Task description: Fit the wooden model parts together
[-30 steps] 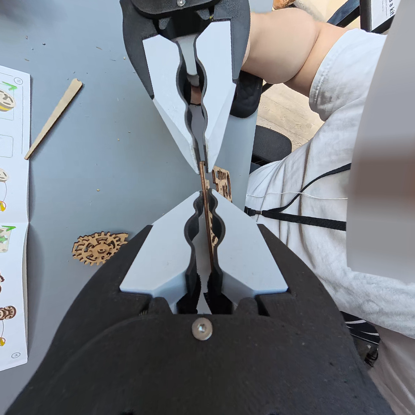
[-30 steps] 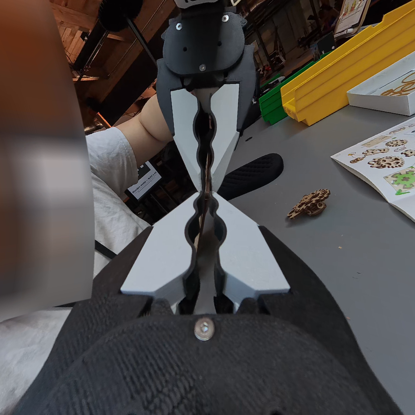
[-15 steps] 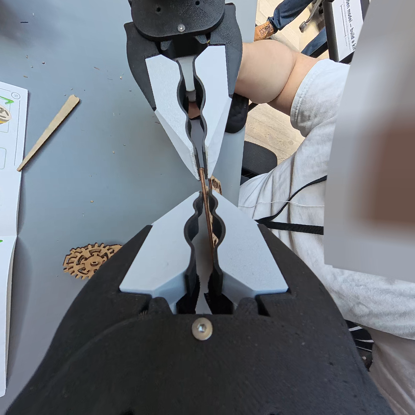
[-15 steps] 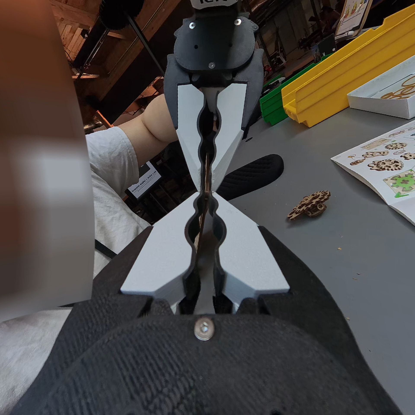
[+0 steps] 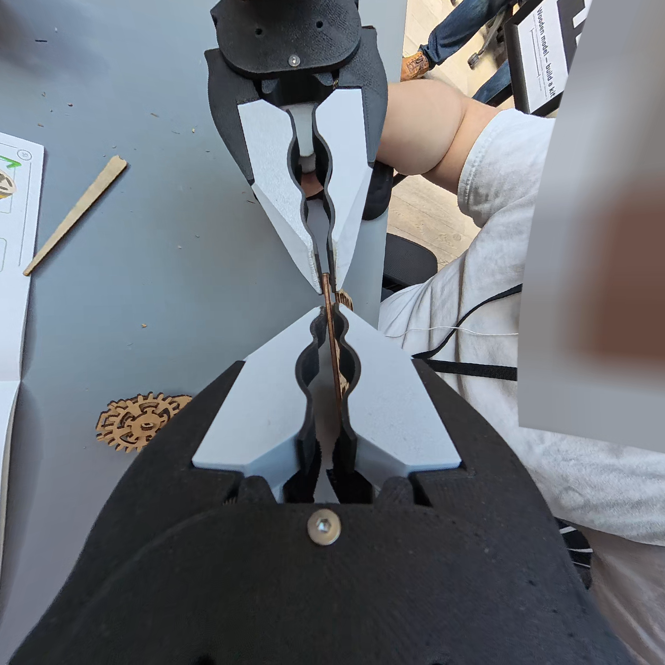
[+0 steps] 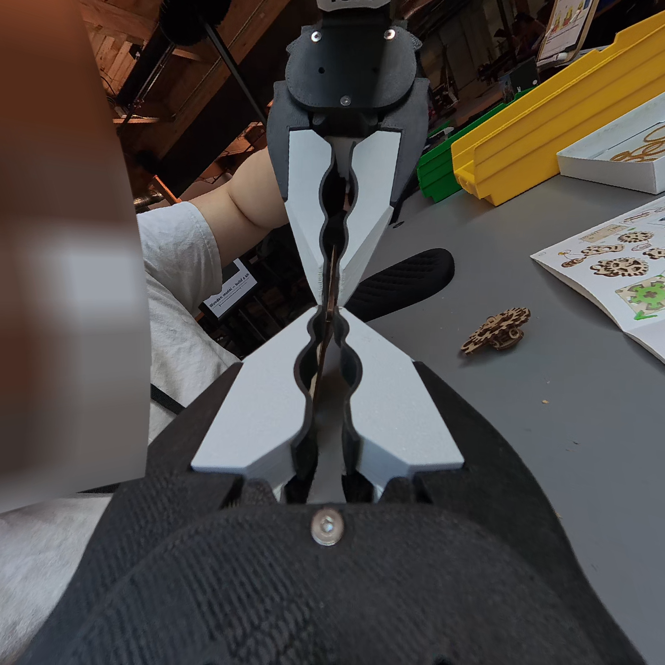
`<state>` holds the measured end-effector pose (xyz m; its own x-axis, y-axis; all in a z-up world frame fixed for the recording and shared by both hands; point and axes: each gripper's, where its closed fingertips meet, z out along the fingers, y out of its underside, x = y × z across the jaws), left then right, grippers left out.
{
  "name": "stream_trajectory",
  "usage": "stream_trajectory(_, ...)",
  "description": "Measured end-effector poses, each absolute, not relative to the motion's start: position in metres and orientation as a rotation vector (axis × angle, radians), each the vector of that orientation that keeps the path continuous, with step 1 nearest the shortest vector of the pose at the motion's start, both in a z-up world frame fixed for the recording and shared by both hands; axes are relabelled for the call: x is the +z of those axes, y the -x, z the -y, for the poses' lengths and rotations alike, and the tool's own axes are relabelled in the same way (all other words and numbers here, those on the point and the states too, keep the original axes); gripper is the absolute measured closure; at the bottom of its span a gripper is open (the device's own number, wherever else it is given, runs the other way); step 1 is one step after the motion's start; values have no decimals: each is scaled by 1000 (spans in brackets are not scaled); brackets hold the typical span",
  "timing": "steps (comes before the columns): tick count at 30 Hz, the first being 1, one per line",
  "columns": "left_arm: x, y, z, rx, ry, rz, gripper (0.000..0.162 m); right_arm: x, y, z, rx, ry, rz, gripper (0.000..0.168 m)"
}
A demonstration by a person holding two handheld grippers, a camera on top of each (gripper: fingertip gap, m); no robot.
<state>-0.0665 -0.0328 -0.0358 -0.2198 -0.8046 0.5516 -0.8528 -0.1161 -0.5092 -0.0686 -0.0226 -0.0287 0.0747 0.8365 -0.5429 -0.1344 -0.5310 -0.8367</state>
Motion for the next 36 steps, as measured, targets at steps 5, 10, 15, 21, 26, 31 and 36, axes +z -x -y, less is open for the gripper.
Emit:
stream_trajectory(5,-38,64,34,1223,-1923,2093,161,-29,70,23,1587,1585,712,166)
stream_trajectory(10,-33,64,37,1245,-1890,2072,160,-24,69,26,1630,1561,704,167)
stream_trajectory(15,-37,67,41,1188,-1863,2116,160,-28,71,29,1617,1580,737,168)
stream_trajectory(21,-36,68,43,1185,-1845,2097,160,-27,72,31,1612,1575,751,168)
stream_trajectory(26,-37,69,43,1173,-1839,2087,160,-27,73,31,1609,1579,754,168)
stream_trajectory(31,-41,72,44,1126,-1821,2112,160,-32,76,33,1591,1596,781,168)
stream_trajectory(36,-37,70,43,1130,-1835,2120,161,-26,74,32,1669,1567,721,167)
